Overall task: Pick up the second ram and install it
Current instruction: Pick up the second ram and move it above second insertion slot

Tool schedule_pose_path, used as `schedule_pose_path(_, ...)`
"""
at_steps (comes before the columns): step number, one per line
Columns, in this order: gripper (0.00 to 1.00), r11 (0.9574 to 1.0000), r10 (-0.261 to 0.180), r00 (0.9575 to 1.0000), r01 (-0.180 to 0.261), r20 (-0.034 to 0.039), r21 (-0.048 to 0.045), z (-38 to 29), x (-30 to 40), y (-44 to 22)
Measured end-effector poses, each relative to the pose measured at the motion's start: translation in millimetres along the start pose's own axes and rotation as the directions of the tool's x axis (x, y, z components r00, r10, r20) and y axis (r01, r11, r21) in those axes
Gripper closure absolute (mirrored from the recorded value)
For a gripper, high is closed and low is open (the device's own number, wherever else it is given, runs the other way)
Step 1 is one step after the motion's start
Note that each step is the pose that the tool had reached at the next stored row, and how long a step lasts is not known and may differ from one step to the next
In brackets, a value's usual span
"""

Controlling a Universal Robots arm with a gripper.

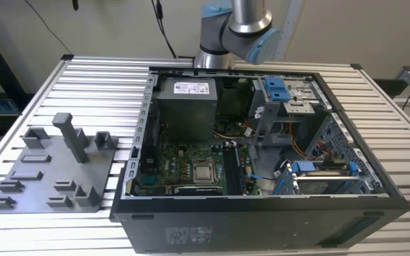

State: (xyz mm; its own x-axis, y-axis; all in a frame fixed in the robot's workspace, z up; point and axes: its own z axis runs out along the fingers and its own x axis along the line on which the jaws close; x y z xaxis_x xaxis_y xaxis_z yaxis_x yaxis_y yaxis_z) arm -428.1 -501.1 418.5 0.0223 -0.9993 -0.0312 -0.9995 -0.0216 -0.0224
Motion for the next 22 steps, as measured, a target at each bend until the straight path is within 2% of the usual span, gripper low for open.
schedule_pose_path(14,0.86,1.0,0.009,1.0,-0.009,-0.0003,0.0001,-2.3,-0.1,-0.5)
schedule_pose_path(22,0.86,1.0,0.009,1.0,-0.009,-0.0001,0.0004,-1.9,0.2,-9.8)
